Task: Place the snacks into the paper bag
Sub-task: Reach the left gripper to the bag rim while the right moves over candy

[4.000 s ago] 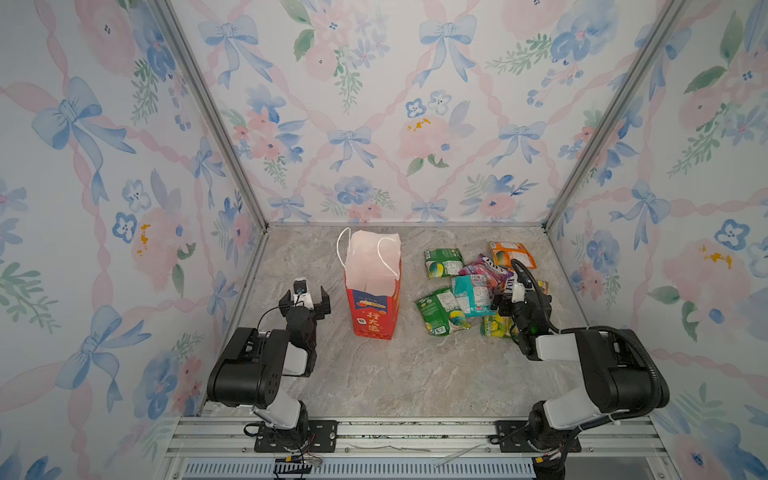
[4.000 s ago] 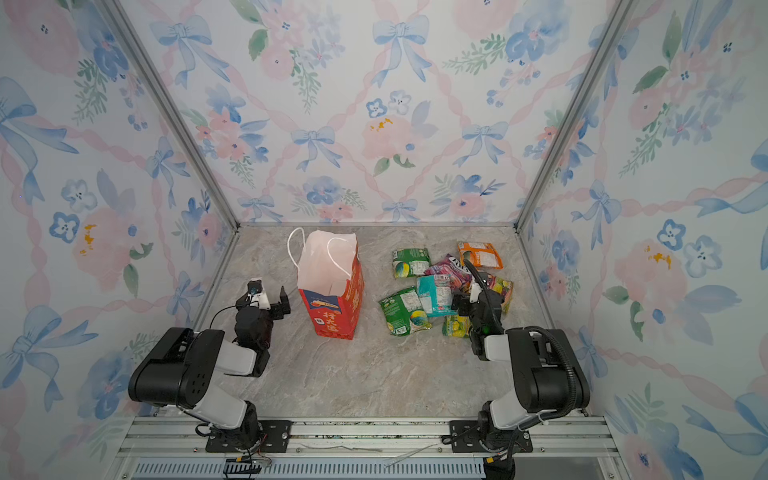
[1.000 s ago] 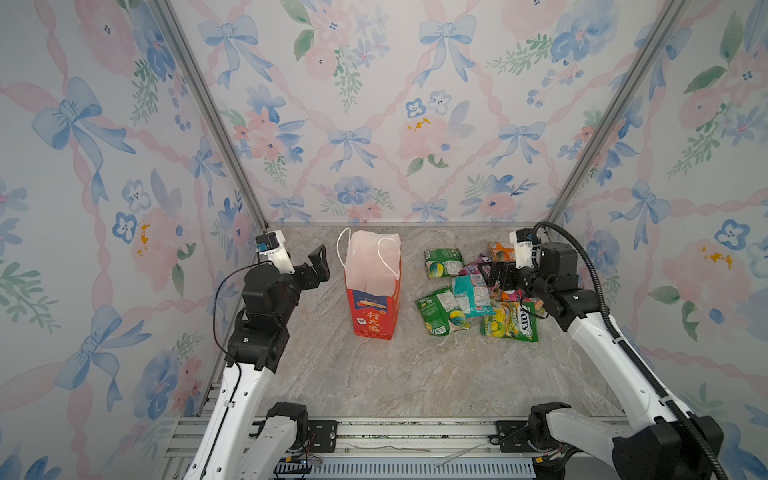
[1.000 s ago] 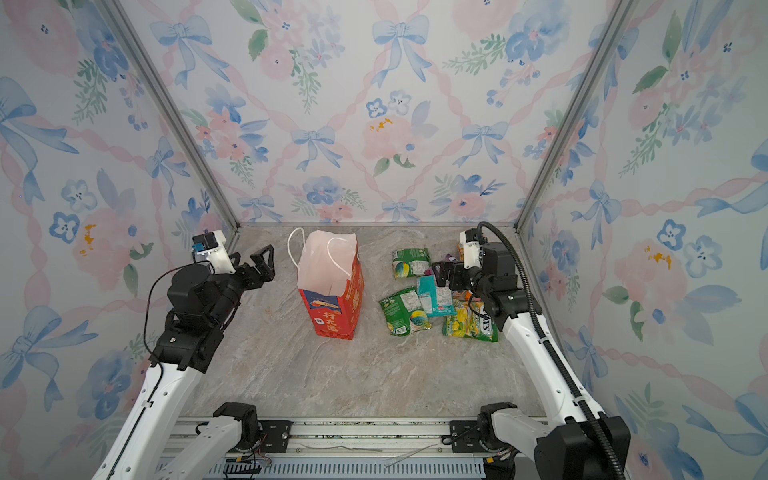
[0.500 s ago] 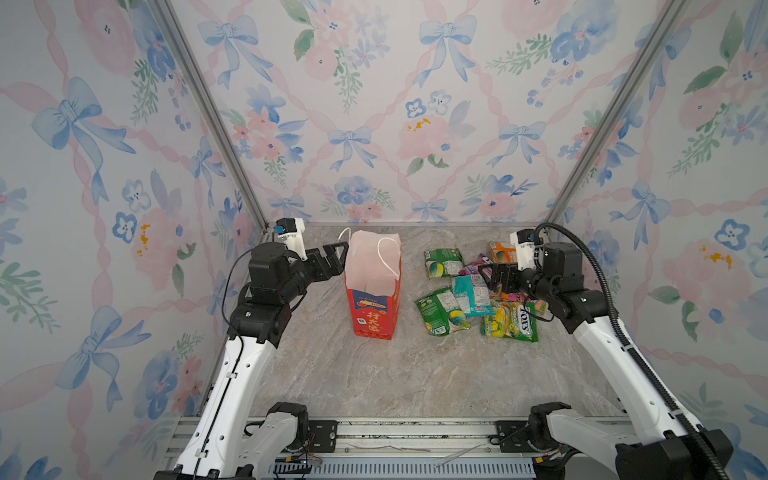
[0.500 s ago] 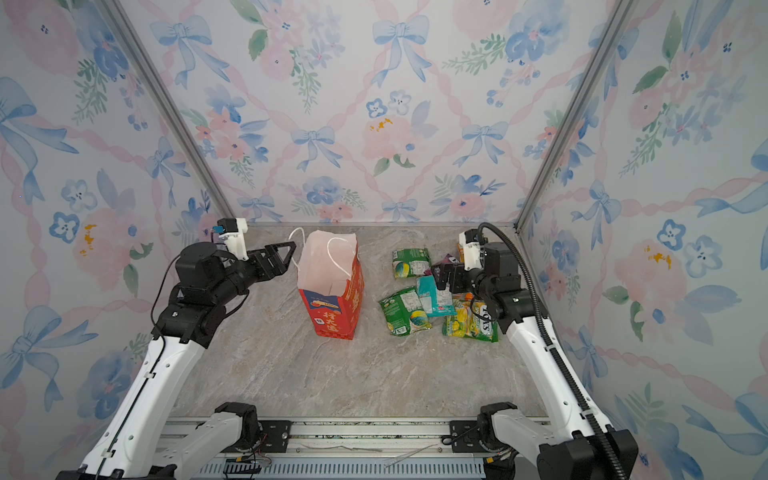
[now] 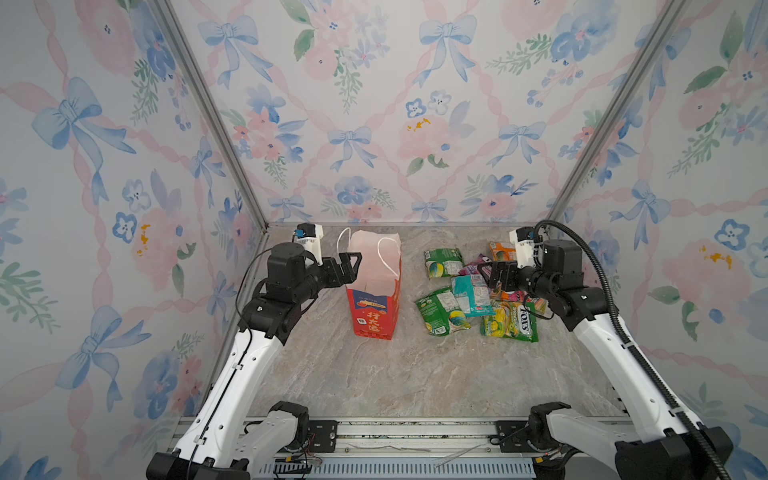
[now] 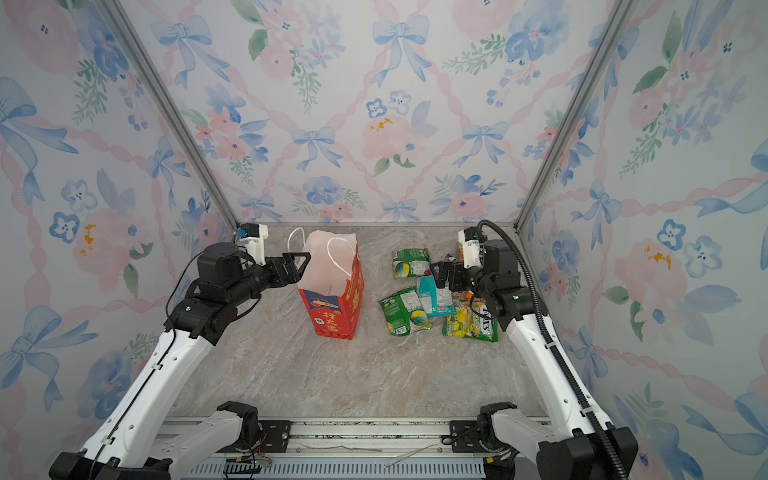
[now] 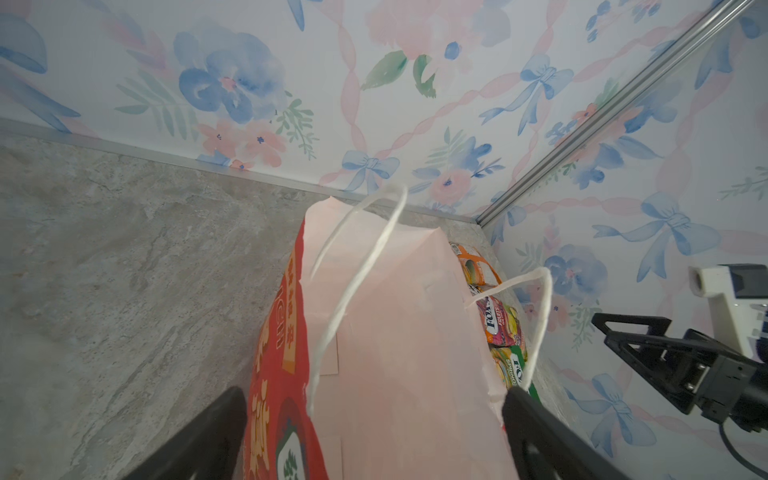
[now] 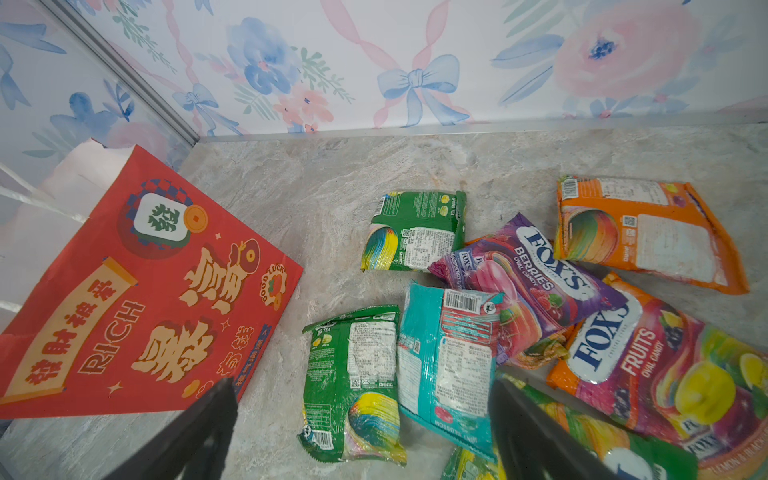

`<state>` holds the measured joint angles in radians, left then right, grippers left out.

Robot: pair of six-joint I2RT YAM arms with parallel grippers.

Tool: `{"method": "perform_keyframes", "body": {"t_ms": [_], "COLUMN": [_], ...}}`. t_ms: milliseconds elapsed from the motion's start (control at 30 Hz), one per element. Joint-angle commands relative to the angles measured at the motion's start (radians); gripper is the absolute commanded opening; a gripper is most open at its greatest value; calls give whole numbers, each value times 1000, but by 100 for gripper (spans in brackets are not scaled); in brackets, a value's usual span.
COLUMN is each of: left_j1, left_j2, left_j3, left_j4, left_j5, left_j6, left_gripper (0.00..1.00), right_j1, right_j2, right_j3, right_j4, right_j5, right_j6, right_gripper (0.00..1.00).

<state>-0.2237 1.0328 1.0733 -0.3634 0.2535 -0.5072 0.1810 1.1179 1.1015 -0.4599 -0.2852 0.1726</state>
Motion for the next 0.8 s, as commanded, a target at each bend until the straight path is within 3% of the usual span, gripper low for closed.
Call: {"method": "perform_keyframes", "body": {"t_ms": [0, 533, 767], "left_j1": [-13, -83, -97], "left_j2": [26, 134, 173], "left_j3": [36, 80, 100], "left_j4": [-57, -75, -102], "left_j5": [-77, -194, -228], "left_j6": [32, 44, 60], "left_gripper": [98, 97, 88], "right_j1": [16, 20, 22], "right_j2": [5, 19, 21], "right_j3": [29, 29, 22], "right_j4": [-20, -20, -22], "right_j5": [-11, -10, -8], "right_j6": [6, 10, 10], "right_gripper": [97, 97, 97]}}
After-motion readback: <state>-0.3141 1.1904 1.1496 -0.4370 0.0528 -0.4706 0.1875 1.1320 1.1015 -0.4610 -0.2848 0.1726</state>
